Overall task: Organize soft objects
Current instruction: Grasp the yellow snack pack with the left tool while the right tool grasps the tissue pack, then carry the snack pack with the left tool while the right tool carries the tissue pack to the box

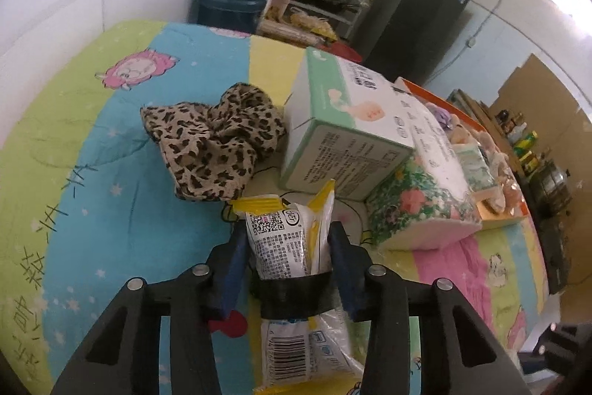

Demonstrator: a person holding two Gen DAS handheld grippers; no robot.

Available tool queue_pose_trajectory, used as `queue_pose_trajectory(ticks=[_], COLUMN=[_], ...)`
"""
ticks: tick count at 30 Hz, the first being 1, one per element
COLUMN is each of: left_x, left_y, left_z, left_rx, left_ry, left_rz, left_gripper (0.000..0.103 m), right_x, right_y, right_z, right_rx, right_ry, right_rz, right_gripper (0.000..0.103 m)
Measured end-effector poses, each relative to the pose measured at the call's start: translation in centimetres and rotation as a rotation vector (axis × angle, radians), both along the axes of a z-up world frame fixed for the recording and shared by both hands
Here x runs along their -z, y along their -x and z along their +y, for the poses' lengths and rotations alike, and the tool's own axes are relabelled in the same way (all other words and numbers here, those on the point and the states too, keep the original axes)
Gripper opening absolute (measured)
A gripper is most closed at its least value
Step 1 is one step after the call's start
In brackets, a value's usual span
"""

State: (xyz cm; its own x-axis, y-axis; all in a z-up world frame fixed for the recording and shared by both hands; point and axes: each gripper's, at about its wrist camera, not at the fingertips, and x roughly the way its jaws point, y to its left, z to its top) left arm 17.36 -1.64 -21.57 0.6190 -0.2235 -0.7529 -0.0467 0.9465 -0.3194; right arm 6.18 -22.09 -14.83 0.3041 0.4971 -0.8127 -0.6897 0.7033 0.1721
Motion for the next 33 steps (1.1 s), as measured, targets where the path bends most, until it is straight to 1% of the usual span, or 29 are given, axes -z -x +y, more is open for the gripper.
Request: queue_pose_trajectory(ticks=[6,13,20,25,33], left_x=[-1.7,-4.7,-7.8,-10.3,-13.7], left_y=[1.6,4.2,6.3,7.9,9.0], left_z=[0.4,1.3,2.8,3.2,2.3], left_rx=[-0.007,-0.026,-0.015,0.018,0.109], left_ry=[-0.005,-0.031,-0.058,-0.072,-0.064], left_rz=[-0.048,-0.123,-0.210,-0.277,-0.338], left_gripper=[0.041,0.040,0.040,0.039,0.039], right_x=[-0.5,-1.5,-3.0,-4.0,-5.9], right_y=[-0.4,0.1,0.5,0.9,1.9], right_z=[-0.2,0.7,0.8,0.5,-0.8], right_rx=[0.028,0.036,0.092,0.144,0.267], right_ry=[-0.045,-0.057,-0.108,-0.132,-0.149], right_rz=[-0.004,-0.058,-0.089,-0.116,-0.186], right_gripper=[0.050,0.050,0.050,0.050,0.050])
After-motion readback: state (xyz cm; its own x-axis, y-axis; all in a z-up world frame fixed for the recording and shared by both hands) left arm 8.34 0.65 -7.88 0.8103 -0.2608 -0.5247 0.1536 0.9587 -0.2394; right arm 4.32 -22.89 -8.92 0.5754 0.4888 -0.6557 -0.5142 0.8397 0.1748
